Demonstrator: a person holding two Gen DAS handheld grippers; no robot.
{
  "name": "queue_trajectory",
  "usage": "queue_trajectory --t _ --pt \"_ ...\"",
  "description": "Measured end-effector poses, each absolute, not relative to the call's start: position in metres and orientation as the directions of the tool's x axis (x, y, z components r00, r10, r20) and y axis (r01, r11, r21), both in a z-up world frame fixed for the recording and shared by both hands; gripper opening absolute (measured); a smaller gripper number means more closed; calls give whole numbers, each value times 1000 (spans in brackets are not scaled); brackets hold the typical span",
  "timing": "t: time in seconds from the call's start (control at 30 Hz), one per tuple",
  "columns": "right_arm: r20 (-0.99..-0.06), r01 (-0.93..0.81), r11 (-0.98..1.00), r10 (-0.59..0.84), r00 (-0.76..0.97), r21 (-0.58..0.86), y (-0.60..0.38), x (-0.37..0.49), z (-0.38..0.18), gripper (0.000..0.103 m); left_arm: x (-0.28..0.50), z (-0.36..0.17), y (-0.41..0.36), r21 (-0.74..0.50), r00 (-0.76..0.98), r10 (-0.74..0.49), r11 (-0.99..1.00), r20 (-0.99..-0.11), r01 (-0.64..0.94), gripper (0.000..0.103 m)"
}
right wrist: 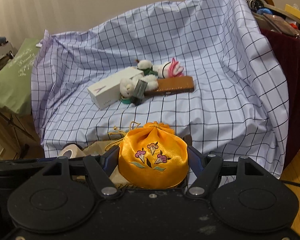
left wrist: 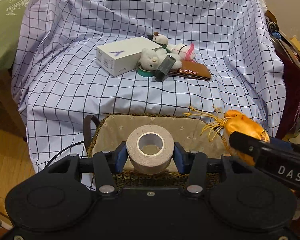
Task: Organize soft objects
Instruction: 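Carry the tape roll and yellow pouch to the basket with both grippers, then open both grippers to drop the tape roll and pouch into the basket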
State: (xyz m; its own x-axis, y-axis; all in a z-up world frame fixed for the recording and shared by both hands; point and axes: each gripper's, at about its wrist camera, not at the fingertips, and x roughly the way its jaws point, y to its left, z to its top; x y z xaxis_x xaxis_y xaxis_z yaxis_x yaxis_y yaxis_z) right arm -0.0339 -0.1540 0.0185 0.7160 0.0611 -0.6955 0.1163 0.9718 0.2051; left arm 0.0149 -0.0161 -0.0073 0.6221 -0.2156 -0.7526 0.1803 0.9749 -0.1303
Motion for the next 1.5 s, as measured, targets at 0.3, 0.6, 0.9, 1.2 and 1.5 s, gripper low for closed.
queue_trajectory --t 0.3,0.6,0.9,1.2,1.5 --pt "-727 107 976 67 684 190 -151 -27 14 72 13 -14 -12 -146 606 -217 976 -765 165 47" --pt "-722 74 981 78 688 177 -146 -25 15 75 13 -15 -10 -150 603 -216 976 -768 158 47" --pt "-732 83 980 79 677 182 -149 -25 12 76 15 -16 -9 -146 601 -213 976 -771 158 47" --pt "-731 80 980 79 678 181 -150 -25 13 76 16 -18 -8 -138 600 -200 979 -774 148 52" --pt "-730 80 980 79 678 180 -149 -25 13 76 16 -17 -8 -133 603 -194 981 -774 145 53"
